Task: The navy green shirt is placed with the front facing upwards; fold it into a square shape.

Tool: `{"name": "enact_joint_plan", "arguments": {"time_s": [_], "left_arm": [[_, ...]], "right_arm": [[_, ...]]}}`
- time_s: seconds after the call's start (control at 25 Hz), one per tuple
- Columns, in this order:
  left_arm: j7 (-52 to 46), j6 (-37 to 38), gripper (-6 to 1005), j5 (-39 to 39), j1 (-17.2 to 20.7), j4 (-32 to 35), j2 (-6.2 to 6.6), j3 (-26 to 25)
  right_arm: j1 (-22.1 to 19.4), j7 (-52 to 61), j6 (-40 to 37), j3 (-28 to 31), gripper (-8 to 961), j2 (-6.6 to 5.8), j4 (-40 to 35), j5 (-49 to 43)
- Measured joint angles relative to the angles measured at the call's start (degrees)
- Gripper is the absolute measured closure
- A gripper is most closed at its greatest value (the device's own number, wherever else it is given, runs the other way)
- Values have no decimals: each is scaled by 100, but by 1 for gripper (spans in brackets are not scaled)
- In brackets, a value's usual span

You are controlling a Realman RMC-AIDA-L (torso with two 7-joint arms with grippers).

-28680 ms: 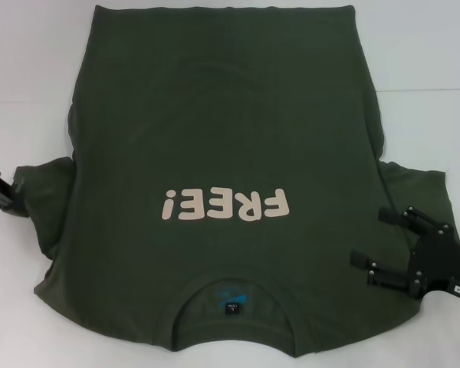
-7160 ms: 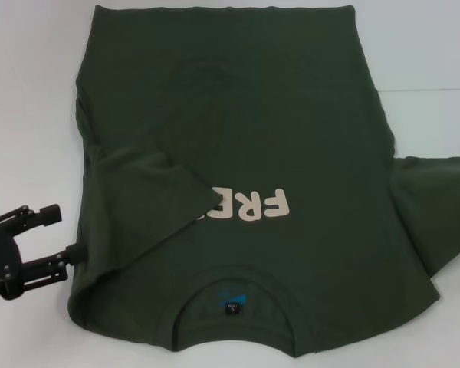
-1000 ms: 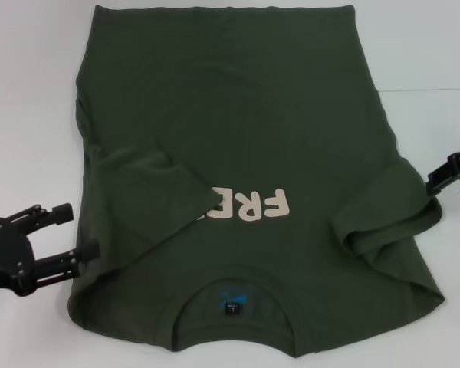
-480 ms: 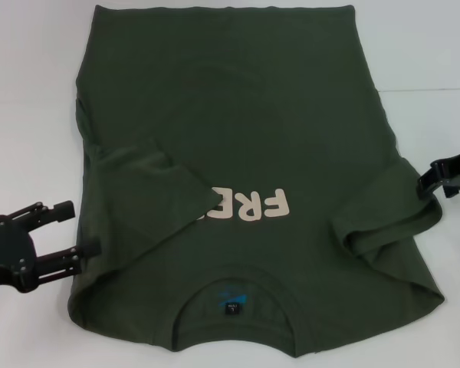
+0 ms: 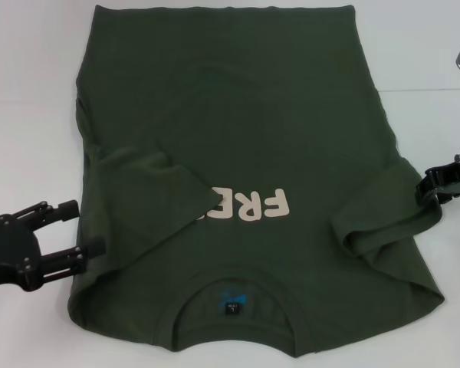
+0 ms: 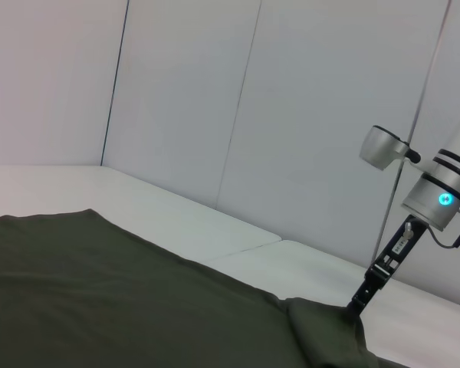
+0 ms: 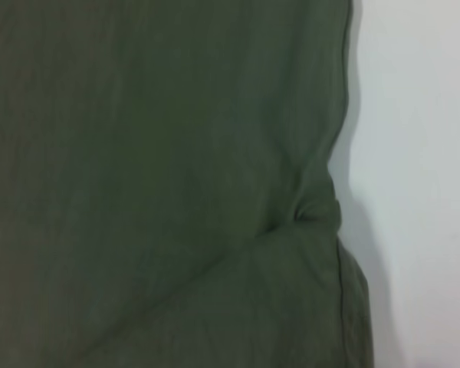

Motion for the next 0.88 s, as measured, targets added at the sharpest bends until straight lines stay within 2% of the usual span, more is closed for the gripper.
{"name": "enact_joint_plan", "arguments": {"time_s": [0.72,0.88], "left_arm": [[6,-12,167,9,-16,-13,8,0],[6,-41,167,12,-16,-15,8,0]], "right_arm": [[17,-8,270,-96,596,45,156,1],[24,-1,285,-187,687,62,132,2]]}}
